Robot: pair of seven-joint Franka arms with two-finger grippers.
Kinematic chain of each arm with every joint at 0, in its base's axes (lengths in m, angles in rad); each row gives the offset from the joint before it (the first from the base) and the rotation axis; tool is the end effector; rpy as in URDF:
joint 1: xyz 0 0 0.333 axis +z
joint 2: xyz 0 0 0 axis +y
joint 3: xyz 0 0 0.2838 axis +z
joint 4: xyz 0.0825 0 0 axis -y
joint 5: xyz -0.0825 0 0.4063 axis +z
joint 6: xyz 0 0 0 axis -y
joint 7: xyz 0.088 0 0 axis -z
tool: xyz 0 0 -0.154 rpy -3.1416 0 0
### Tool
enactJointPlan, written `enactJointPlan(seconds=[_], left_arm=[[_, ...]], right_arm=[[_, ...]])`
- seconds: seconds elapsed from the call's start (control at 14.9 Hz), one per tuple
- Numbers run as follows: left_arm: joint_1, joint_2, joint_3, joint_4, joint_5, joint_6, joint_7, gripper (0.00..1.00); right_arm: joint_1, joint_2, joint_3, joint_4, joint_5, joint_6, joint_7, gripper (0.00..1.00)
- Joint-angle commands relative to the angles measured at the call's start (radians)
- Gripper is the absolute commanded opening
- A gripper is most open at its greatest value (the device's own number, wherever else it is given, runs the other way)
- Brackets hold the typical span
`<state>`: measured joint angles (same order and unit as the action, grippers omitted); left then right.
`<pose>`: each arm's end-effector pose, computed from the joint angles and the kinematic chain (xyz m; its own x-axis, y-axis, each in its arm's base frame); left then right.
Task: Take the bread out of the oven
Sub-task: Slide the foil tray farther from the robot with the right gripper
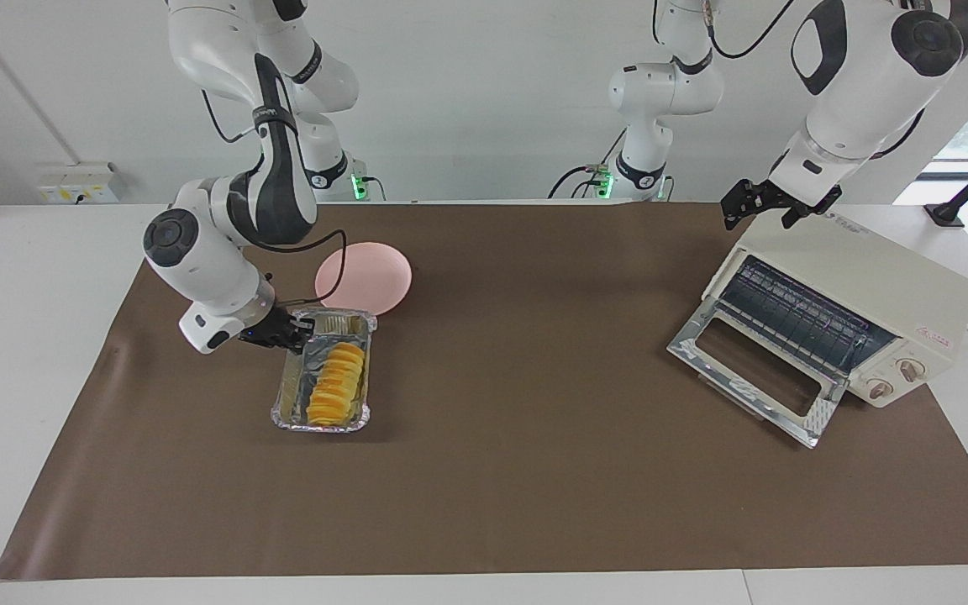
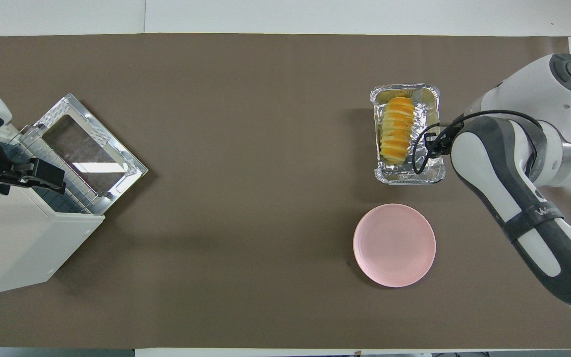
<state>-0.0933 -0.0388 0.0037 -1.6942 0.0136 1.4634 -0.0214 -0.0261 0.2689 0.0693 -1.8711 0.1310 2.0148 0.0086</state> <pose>0.5383 -0.0461 0.4997 0.9795 -0.0651 -0.1905 -0.0697 -0.9974 -0.0175 0.6091 0.0392 0.2728 0.9913 -0.0219 -0.1295 -0.0385 -0.9911 -0.1272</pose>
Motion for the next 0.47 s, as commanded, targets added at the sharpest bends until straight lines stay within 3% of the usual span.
enactJointPlan(seconds=[0.0, 0.4], left_arm=[[0.007, -0.007, -0.005, -0.002, 0.014, 0.011, 0.003, 1.00], [0.007, -0.007, -0.005, -0.002, 0.014, 0.011, 0.003, 1.00]], right_arm=[[-0.038, -0.049, 0.015, -0.123, 0.030, 0.103, -0.055, 0.00], [-0.037, -0.062, 0.015, -0.157, 0.071, 0.131, -0.052, 0.00]])
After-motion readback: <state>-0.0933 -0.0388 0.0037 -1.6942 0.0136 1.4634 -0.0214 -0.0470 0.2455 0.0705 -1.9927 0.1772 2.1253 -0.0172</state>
